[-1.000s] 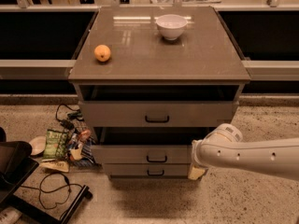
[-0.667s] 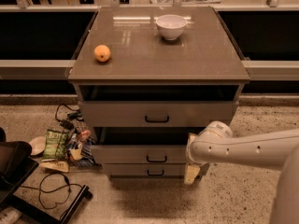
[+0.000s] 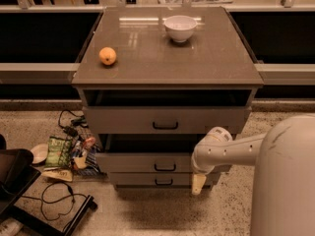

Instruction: Open middle drawer

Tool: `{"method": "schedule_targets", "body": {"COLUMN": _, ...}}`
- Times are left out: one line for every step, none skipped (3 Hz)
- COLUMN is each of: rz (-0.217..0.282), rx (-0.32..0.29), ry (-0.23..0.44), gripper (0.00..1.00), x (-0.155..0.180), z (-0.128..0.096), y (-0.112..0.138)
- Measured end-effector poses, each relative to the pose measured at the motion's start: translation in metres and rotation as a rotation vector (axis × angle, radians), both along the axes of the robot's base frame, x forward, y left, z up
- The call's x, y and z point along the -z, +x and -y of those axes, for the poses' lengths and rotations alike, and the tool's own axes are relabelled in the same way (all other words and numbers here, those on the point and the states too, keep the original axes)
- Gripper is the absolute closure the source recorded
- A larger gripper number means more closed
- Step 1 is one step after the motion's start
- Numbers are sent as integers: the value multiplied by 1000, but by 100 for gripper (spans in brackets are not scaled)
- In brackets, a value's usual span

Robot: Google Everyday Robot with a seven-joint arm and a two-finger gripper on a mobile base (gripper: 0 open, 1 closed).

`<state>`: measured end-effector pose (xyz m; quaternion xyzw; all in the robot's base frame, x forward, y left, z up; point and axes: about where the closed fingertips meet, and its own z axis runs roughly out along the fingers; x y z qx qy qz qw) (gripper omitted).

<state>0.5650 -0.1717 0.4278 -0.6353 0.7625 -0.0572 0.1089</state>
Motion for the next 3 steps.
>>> {"method": "schedule_targets", "body": {"rz": -59, "rx": -1, "ry": -12, "gripper": 0, "x": 24, "z": -2, "y": 7}}
{"method": "schedule_targets", "body": {"rz": -98, "rx": -7, "ry": -33, "gripper": 27, "x": 39, "z": -2, "y": 13}}
{"method": "schedule_targets", "body": {"rz": -98, "rx": -7, "ry": -33, "gripper": 50, "x": 38, "z": -2, "y": 13}}
